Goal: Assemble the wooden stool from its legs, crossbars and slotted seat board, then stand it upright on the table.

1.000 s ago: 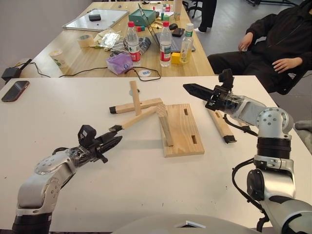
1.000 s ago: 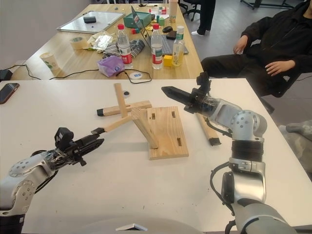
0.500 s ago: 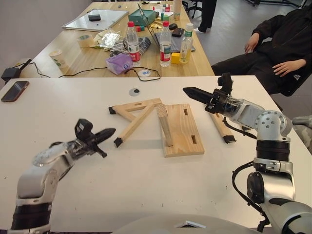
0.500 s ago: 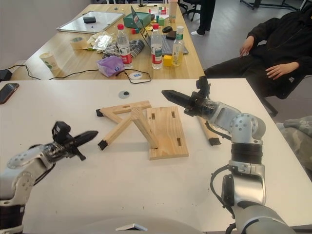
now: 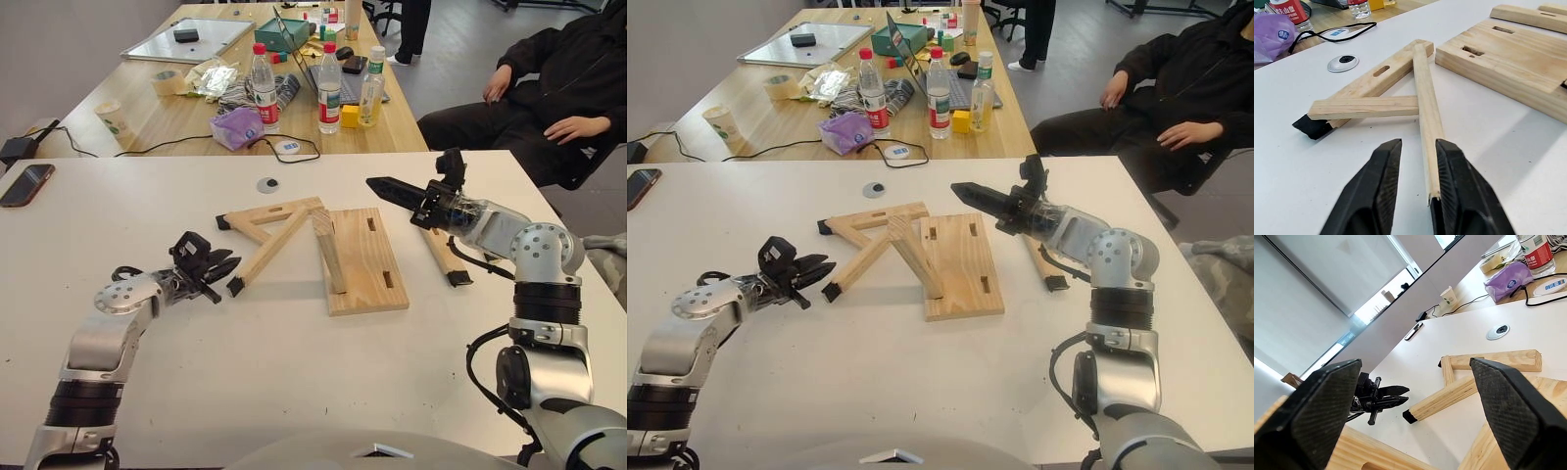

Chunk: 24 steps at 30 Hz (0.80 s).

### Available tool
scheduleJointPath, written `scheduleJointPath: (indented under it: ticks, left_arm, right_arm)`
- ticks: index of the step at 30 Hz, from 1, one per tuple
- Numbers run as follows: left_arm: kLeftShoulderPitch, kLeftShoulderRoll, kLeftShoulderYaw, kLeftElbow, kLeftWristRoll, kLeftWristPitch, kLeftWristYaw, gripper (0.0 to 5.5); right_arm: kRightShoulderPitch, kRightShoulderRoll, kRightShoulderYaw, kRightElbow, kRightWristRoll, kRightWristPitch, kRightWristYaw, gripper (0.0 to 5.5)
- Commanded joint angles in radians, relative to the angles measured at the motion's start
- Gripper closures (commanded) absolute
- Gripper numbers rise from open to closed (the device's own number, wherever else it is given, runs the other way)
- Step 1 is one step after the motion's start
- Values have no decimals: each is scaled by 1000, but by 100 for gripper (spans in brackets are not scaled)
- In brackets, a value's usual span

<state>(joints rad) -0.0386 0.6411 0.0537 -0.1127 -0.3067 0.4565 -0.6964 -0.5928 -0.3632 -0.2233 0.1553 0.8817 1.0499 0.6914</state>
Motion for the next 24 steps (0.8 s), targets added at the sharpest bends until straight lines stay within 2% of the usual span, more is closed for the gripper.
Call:
scheduleJointPath:
  ticks: [1, 3, 13, 21, 24]
  left_arm:
    - [30, -12, -44, -10, 28, 11, 2, 374]
    - [38, -17, -58, 16, 52, -2, 11, 345]
    - [29, -50, -74, 118, 91, -67, 14, 345]
    - [14, -90, -65, 169, 102, -142, 19, 446]
    - [11, -96, -46, 172, 104, -176, 33, 451]
  right_arm:
    - [10, 12, 6, -13, -11, -9, -14, 141]
    - [10, 12, 7, -11, -13, -11, -14, 141]
    - [13, 14, 10, -12, -23, -15, -8, 141]
    - [14, 13, 8, -9, -26, -20, -14, 141]
    - [7, 17, 8, -3, -25, -21, -20, 141]
